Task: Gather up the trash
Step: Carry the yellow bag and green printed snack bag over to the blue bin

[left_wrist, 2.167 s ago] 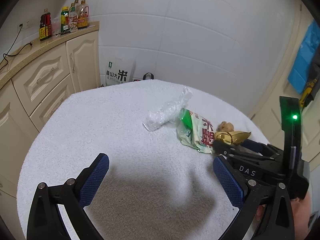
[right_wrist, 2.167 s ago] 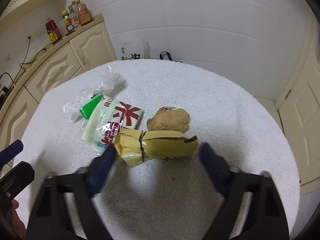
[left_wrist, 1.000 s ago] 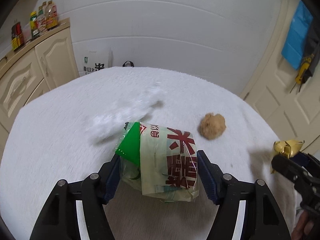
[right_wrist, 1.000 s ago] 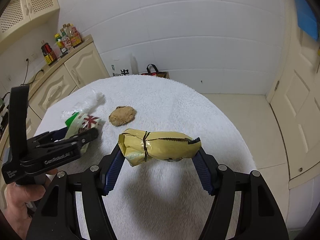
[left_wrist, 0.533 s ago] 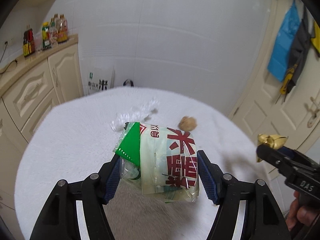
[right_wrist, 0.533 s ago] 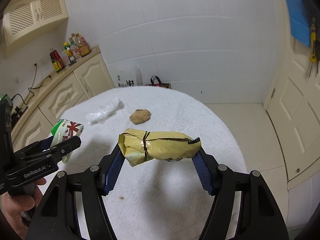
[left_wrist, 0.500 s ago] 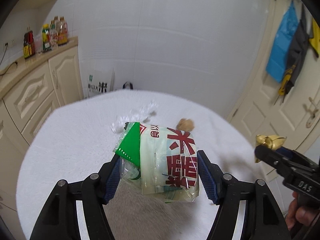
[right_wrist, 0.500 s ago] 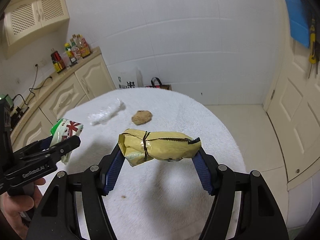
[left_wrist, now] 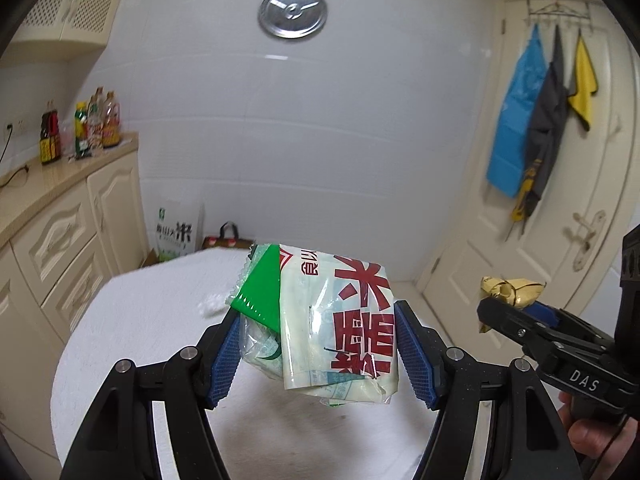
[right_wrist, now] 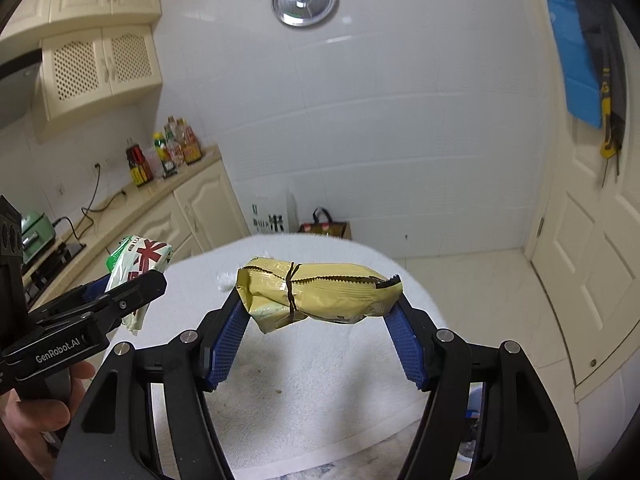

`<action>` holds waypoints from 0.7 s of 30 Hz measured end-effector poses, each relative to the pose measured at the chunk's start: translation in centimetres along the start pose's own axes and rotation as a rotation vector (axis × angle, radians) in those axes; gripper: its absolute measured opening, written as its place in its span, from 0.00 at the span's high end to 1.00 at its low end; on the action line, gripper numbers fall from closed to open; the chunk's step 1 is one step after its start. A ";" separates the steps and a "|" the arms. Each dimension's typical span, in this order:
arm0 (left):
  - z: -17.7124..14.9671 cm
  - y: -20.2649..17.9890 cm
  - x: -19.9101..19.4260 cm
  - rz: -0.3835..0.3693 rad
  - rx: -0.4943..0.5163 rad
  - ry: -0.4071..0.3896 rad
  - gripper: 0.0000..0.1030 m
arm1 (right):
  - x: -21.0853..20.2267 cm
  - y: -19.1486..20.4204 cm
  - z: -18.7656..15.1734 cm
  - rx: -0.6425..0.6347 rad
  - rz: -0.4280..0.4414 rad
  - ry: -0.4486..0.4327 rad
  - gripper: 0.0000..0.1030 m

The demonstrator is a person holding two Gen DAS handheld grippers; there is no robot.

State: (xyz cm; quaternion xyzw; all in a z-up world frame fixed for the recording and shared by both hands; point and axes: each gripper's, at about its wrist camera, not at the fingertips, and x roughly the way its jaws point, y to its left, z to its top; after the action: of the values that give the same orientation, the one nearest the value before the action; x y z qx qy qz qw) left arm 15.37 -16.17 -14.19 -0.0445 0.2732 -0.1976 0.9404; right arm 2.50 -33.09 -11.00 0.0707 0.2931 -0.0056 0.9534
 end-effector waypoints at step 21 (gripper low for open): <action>-2.7 -8.8 -2.3 -0.266 0.164 -0.079 0.36 | -11.9 -12.7 0.7 0.169 -0.199 -0.204 0.34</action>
State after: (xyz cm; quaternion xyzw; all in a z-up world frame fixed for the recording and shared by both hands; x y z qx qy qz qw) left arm 9.12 -23.29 -13.70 -0.0109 0.2107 -0.3400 0.9165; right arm -7.66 -46.15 -5.45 0.1201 0.1988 -0.1318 0.9637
